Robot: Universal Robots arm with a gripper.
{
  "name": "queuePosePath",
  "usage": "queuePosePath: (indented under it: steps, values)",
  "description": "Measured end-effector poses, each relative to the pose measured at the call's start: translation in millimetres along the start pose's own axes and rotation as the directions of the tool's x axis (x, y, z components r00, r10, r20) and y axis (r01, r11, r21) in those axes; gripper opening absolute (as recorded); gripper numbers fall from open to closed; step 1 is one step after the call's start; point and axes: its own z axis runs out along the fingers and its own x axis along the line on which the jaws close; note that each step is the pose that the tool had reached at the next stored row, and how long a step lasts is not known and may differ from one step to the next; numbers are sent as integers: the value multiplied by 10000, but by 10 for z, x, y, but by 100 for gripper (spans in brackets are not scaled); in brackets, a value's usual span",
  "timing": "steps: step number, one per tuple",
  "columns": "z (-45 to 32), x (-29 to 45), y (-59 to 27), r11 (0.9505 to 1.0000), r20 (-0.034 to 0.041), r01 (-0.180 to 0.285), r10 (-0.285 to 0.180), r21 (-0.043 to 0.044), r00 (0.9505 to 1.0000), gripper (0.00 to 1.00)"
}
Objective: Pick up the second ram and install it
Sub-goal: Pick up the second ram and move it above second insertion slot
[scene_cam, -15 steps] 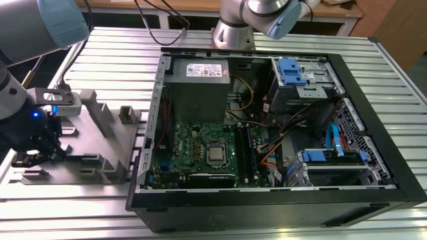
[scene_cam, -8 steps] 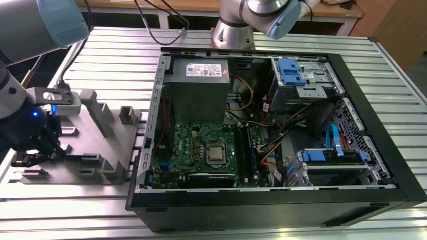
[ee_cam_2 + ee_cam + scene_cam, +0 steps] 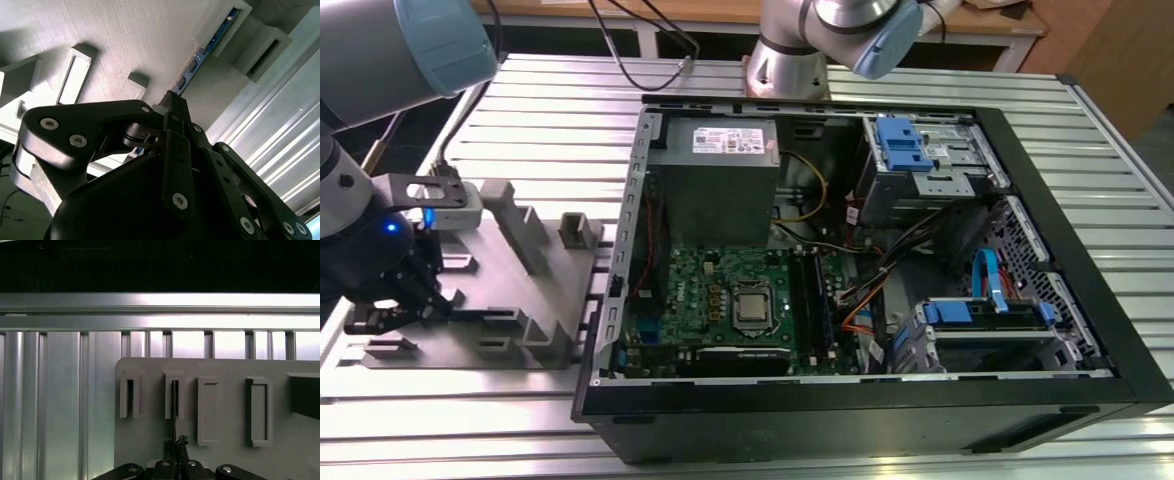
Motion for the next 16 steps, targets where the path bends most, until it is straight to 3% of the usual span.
queuePosePath:
  steps: [12, 16]
  values:
    - [-1, 0, 0, 9999, 0, 148, -148, -2, 9999, 8]
    - [-41, -1, 1, 9999, -1, 149, -149, -4, 9999, 8]
